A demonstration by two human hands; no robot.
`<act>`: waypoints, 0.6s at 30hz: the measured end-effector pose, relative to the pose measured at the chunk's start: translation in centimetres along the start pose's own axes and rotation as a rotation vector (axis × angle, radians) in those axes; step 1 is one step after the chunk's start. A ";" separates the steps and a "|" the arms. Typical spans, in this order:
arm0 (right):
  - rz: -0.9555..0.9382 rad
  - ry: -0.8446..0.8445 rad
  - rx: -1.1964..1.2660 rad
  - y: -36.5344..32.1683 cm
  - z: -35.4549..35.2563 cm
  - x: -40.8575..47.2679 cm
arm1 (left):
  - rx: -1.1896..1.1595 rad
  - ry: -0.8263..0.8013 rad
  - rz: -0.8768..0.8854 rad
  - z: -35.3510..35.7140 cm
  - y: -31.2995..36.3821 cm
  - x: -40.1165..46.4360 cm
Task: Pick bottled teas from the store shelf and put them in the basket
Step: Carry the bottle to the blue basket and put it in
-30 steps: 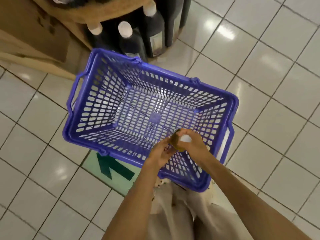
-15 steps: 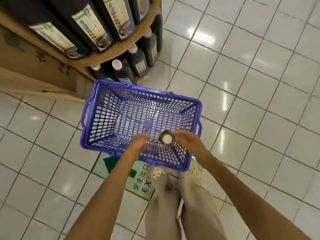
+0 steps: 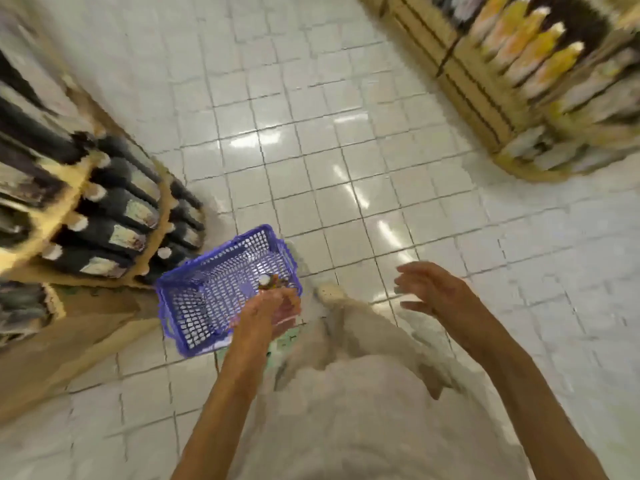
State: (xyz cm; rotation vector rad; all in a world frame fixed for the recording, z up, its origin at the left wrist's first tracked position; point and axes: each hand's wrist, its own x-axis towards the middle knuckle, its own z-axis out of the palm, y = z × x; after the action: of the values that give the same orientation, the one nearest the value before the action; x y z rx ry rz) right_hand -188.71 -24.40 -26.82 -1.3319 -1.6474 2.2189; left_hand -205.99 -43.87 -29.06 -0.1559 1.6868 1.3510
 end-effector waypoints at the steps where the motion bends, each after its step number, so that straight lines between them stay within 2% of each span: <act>1: 0.007 0.068 0.060 1.2 -1.3 -2.8 | 0.047 -0.072 -0.021 1.5 -0.3 -0.6; 6: -0.038 0.444 0.355 8.0 -5.2 -14.7 | 0.474 -0.474 -0.131 11.1 -1.3 -2.0; 10: -0.071 0.732 0.641 14.3 -7.8 -23.3 | 0.841 -0.761 -0.045 20.3 -3.0 -4.9; 14: -0.072 0.964 0.793 20.1 -10.6 -31.0 | 1.000 -0.986 0.006 31.0 -8.3 -10.9; 18: -0.062 1.182 0.912 25.2 -14.2 -38.2 | 1.131 -1.264 -0.025 41.5 -16.6 -19.7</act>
State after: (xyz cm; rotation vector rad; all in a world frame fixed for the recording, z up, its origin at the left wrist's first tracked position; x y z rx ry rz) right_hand -145.11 -44.31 -25.40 -1.6243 -0.2080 1.2458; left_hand -161.22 -24.75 -24.69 1.0836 1.0295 0.1112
